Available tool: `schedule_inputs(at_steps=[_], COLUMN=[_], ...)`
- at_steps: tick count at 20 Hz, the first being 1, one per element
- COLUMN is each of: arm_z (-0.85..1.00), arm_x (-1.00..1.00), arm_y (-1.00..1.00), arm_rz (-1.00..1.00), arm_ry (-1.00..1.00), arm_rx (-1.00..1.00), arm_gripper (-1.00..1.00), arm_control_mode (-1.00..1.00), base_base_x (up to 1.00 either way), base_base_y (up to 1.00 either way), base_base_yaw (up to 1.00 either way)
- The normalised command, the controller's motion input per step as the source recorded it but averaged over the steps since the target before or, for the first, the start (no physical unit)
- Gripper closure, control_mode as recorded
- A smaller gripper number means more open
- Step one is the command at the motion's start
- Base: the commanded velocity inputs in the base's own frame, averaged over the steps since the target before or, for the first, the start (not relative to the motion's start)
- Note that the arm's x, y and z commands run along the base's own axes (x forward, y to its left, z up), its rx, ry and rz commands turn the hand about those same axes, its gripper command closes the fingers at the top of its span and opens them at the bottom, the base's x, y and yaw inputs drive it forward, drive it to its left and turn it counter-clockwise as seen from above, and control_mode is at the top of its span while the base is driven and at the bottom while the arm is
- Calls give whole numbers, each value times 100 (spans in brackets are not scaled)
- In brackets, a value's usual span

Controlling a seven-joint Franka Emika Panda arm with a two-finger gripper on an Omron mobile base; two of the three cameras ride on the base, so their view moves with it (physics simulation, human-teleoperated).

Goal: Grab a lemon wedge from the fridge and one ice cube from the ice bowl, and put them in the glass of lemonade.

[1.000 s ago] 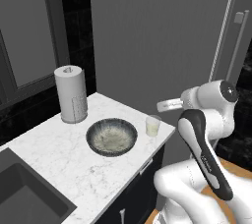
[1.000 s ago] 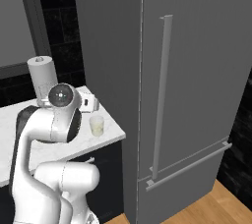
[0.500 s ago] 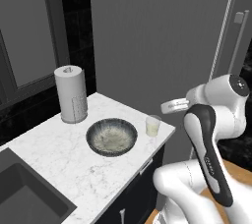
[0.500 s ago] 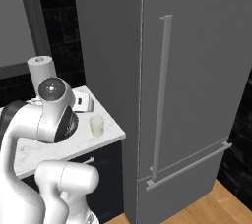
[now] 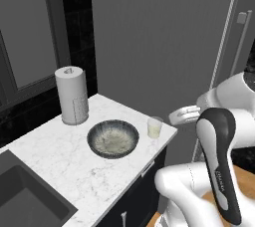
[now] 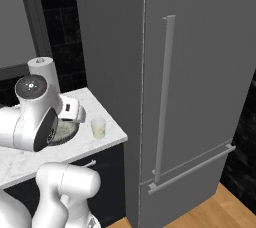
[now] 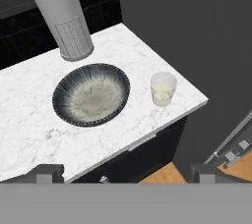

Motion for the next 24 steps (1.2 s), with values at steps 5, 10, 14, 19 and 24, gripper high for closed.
schedule_inputs(at_steps=[5, 10, 14, 19, 24], arm_z=[-8, -5, -10, -3, 0], arm_x=[-77, 29, 35, 0, 0], arm_y=[-2, 6, 15, 2, 0], arm_rz=[-5, -3, -1, 0, 0], arm_ry=[1, 1, 3, 1, 0], arm_rx=[-2, -4, -5, -2, 0], arm_gripper=[-100, -100, -100, -100, -100], arm_control_mode=[-100, -100, -100, 100, 100], base_base_x=[0, 0, 0, -62, -100], base_base_y=[0, 0, 0, -3, -54], base_base_yaw=[0, 0, 0, 0, 1])
